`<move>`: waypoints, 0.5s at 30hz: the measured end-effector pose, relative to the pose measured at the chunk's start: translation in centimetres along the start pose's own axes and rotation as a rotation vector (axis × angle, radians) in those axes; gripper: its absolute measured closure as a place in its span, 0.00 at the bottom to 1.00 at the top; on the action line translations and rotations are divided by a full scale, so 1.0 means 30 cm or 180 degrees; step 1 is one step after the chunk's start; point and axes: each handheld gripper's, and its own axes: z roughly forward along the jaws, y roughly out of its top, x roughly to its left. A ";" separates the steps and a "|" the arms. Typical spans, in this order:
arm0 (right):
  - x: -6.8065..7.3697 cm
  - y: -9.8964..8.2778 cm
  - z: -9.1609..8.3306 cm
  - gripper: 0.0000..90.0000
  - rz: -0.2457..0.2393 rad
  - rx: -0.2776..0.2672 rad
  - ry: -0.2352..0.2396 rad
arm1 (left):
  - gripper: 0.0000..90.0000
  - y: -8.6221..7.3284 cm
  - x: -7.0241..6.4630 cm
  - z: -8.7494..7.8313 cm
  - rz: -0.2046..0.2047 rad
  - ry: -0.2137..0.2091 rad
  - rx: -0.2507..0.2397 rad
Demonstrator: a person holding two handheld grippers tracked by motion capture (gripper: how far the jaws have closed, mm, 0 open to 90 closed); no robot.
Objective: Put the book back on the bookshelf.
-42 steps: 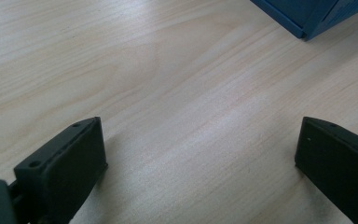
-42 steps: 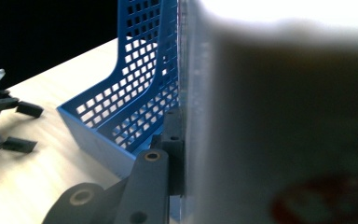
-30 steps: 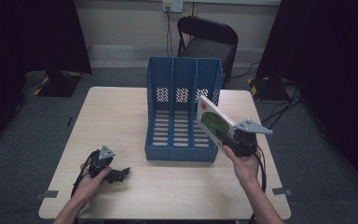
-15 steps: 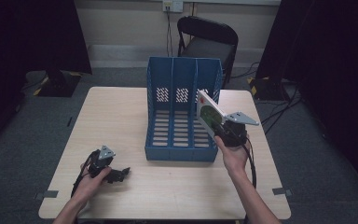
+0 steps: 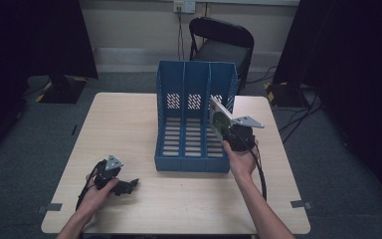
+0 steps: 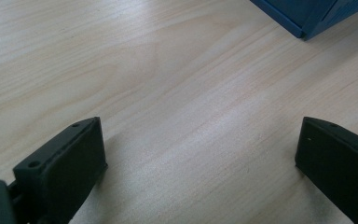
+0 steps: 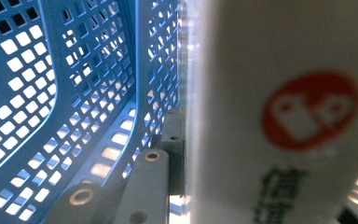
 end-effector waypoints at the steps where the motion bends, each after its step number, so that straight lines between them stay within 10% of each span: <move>1: 0.003 0.000 0.006 0.85 0.0005 0.0009 -0.0009 | 0.01 0.000 0.000 0.000 0.0001 0.0000 0.0000; 15: 0.031 -0.030 0.100 0.85 -0.0035 0.0202 -0.0122 | 0.01 -0.001 -0.004 0.000 0.0016 -0.0019 -0.0003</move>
